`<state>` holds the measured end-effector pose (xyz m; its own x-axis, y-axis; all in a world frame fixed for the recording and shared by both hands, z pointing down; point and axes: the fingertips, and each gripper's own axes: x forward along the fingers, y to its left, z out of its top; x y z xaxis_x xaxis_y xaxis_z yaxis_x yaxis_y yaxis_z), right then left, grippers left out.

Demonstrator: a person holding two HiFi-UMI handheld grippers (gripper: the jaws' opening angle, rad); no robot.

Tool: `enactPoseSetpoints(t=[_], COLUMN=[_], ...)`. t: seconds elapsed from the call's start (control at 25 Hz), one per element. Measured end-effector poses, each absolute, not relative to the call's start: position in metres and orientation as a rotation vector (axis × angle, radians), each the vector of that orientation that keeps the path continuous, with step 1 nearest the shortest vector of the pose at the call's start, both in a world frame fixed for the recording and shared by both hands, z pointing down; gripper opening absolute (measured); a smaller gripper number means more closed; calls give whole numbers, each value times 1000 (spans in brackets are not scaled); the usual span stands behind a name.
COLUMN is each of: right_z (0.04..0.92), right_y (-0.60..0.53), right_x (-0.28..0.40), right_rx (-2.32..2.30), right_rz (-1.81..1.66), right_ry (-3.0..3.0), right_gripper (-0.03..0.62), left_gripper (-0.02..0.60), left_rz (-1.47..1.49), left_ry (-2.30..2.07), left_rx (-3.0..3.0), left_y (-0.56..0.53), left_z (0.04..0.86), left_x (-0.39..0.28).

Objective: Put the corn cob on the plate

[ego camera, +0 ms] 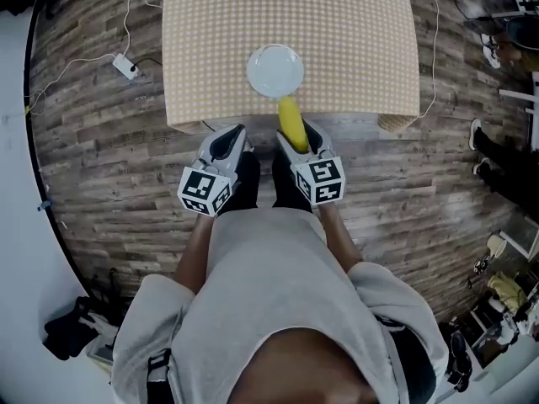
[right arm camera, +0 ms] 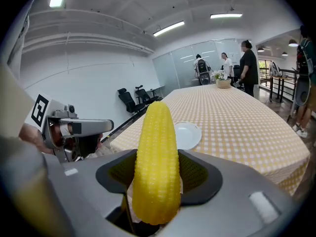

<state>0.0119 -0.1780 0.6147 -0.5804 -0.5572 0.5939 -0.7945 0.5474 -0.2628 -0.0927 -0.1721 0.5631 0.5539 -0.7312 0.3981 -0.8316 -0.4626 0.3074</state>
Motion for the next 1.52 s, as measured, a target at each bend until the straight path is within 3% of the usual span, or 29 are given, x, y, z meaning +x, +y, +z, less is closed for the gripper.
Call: enactPoseSetpoints(t=[0.52, 1.52], right_z=[663, 662], right_y=[-182, -330], right_x=[13, -35], right_rx=[1018, 1021], right_rz=[733, 551], right_ry=[-2292, -2344], right_gripper=[256, 256], left_gripper=[8, 8], left_rz=[294, 281], left_ry=[-1247, -1305], left_rx=[2201, 2141], left_y=[-152, -142], left_z=[611, 610], left_x=[-88, -106])
